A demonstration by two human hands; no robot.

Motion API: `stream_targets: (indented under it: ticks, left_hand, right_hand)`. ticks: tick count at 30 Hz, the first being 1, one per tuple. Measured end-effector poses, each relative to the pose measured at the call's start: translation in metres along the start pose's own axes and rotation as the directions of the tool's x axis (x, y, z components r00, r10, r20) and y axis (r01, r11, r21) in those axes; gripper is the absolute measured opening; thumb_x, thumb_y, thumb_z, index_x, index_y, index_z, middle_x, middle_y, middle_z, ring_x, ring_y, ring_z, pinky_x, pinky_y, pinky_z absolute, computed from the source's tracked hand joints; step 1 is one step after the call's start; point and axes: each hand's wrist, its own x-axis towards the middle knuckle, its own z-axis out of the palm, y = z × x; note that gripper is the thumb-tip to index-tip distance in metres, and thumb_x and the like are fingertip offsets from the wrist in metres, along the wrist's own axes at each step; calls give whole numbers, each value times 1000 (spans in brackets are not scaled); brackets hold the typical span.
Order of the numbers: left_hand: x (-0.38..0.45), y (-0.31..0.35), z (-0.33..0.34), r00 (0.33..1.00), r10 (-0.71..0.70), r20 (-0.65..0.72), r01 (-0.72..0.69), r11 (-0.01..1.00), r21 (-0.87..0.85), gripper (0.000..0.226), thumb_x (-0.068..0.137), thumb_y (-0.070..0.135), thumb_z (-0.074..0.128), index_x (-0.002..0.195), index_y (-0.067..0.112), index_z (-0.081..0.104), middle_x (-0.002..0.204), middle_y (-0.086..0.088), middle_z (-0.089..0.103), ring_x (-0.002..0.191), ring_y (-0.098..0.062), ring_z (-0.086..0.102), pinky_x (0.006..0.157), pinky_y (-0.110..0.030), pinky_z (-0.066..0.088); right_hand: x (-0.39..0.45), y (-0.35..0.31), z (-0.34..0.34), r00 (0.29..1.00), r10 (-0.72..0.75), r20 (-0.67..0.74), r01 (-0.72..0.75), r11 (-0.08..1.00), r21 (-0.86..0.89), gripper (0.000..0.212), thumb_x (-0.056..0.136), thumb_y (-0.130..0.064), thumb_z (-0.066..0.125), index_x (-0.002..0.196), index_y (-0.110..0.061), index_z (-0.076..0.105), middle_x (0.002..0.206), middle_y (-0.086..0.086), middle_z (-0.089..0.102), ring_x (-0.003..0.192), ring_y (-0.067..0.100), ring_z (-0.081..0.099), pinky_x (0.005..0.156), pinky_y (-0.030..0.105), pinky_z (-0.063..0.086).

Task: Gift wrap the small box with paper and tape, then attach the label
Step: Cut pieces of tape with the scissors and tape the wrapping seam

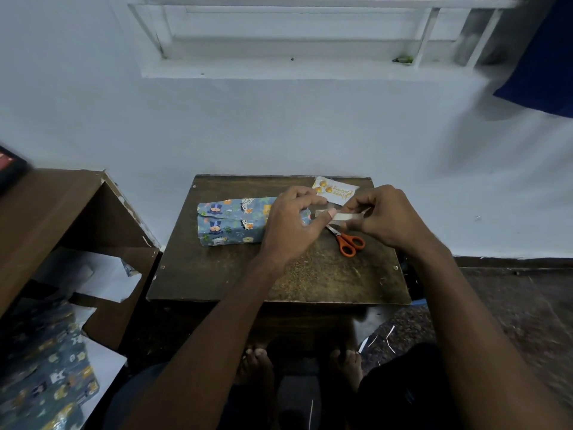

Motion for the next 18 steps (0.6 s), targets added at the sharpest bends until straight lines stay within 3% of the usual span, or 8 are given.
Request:
stream_targets:
  ticks: [4,11,15,18]
  left_hand:
    - [0,2,-2,1000,-22,17,23,998,-67,18,91,39,81,105,28,84,120,8,67,120,-7,60,100,-41,54]
    - [-1,12,-5,996,-86,-15,80,966,-248,8,88,27,86,95,24,84,119,8,70,116,-1,63,91,-23,51]
    - [0,12,-4,991,-130,-24,115,938,-328,6,87,27,86,91,23,84,116,9,72,113,-3,66,94,-36,56]
    - [2,11,-4,989,-139,-54,111,927,-359,4,89,24,84,91,20,84,112,9,74,112,-5,68,93,-38,57]
  right_hand:
    - [0,-2,-5,1000,7,-19,-7,1000,17,22,70,-19,95,81,-31,80,81,-9,77,77,7,68,65,21,49]
    - [-2,-7,-2,999,-40,27,38,997,60,22,69,-16,94,84,-28,83,84,-10,77,81,7,69,74,29,53]
    - [0,-10,3,995,-89,41,86,993,86,20,73,-14,93,87,-25,84,87,-10,77,82,7,69,74,31,55]
    - [2,-7,6,990,-128,57,122,988,97,21,77,-16,91,93,-26,83,90,-12,75,80,4,67,70,25,50]
